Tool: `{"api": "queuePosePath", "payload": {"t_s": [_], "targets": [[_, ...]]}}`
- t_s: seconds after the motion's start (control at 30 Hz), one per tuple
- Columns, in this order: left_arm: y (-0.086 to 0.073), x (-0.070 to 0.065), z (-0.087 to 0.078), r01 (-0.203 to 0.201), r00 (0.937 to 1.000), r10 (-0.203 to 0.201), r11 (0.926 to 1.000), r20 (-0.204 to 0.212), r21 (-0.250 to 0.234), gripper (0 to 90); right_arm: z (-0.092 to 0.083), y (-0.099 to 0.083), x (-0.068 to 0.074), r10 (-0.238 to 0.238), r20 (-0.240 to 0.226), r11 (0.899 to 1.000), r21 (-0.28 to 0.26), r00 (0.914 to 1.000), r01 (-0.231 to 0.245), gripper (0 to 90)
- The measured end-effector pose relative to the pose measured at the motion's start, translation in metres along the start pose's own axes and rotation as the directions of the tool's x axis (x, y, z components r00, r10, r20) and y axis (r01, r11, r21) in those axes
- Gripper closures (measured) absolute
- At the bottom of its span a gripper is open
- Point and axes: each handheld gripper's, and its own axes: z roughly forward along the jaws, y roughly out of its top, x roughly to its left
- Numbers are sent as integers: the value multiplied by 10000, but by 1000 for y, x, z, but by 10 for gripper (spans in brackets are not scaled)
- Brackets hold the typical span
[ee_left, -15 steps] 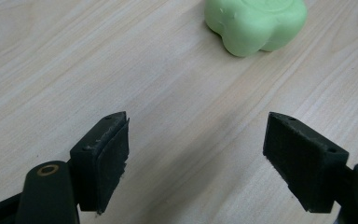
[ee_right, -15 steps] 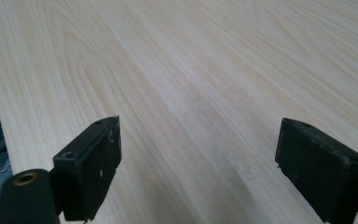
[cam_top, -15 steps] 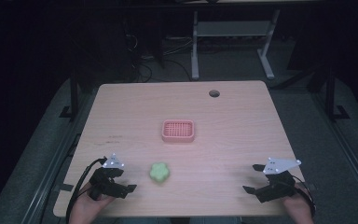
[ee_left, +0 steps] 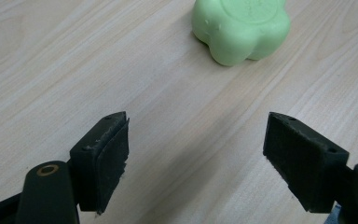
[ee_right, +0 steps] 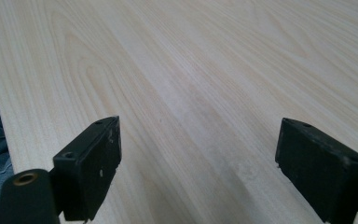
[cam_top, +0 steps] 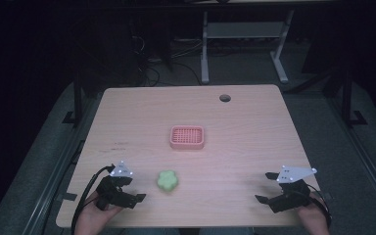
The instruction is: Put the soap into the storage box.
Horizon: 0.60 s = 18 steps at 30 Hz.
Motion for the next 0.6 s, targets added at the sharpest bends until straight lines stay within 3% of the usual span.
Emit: {"api": "queuePosePath", "payload": {"t_s": [0.6], "targets": [[27,-12,5,-252,9996,249,9995,155,178,214,0,-1,0,42,-14,10000,-6,10000,-42,137]]}}
